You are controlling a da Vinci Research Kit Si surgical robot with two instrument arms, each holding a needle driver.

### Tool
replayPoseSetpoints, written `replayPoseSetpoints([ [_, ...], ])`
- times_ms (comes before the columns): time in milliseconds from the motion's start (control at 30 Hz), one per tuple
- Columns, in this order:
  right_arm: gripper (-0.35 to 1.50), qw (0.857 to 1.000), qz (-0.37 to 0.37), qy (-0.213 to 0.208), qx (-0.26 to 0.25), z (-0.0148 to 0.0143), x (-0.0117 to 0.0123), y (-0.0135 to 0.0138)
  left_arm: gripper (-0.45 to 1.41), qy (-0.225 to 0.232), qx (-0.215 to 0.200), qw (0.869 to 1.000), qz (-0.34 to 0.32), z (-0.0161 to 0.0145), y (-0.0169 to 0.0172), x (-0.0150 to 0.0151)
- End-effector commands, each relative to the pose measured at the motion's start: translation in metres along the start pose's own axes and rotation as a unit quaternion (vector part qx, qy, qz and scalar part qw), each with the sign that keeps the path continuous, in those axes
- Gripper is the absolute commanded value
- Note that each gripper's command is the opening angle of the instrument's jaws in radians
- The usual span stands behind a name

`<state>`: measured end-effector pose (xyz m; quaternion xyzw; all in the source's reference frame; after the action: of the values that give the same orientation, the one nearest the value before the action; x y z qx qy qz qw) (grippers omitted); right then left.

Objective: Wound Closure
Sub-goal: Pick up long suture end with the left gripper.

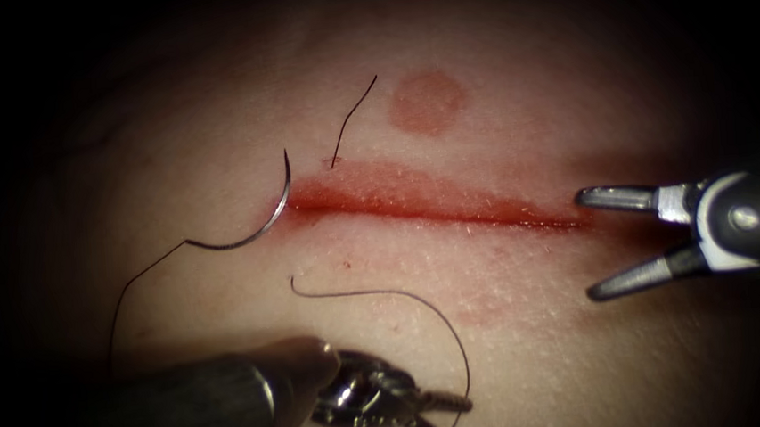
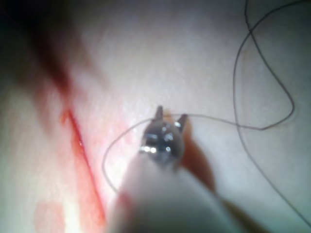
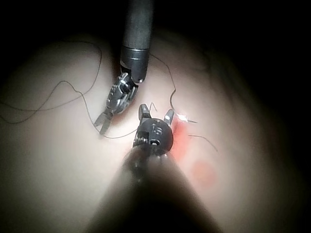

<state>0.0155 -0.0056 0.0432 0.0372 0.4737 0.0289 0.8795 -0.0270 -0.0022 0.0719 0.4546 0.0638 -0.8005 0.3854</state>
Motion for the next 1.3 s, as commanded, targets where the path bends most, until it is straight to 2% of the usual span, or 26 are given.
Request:
replayPoseSetpoints([
  [33, 0.59, 1.000, 0.000, 0.001, 0.001, 0.0008, -0.0003, -0.0003, 0.19, 0.006, 0.006, 1.000, 0.000, 0.0007, -0.0001, 0.0001],
  [200, 0.59, 1.000, 0.000, 0.001, 0.001, 0.0008, -0.0003, -0.0003, 0.18, 0.016, 0.051, 0.999, -0.001, 0.0000, -0.0014, 0.0008],
  [667, 0.59, 1.000, 0.000, 0.002, 0.000, 0.0008, -0.0003, -0.0003, 0.10, 0.008, 0.052, 0.999, -0.005, 0.0014, -0.0012, 0.0007],
  [967, 0.59, 1.000, 0.000, 0.002, 0.000, 0.0008, -0.0003, -0.0003, 0.05, 0.023, 0.074, 0.997, -0.031, 0.0020, -0.0015, 0.0013],
  [1000, 0.59, 1.000, 0.000, 0.002, 0.000, 0.0008, -0.0003, -0.0003, 0.01, 0.025, 0.077, 0.996, -0.039, 0.0020, -0.0016, 0.0013],
  [1100, 0.59, 1.000, 0.000, 0.002, 0.000, 0.0008, -0.0003, -0.0003, -0.35, 0.034, 0.079, 0.993, -0.076, 0.0020, -0.0015, 0.0013],
  [1133, 0.59, 1.000, 0.000, 0.002, 0.000, 0.0008, -0.0003, -0.0003, -0.35, 0.042, 0.081, 0.990, -0.107, 0.0019, -0.0015, 0.0013],
  [1300, 0.59, 1.000, 0.001, 0.004, -0.002, 0.0008, -0.0003, -0.0003, -0.35, 0.070, 0.102, 0.981, -0.148, 0.0012, -0.0014, 0.0013],
])
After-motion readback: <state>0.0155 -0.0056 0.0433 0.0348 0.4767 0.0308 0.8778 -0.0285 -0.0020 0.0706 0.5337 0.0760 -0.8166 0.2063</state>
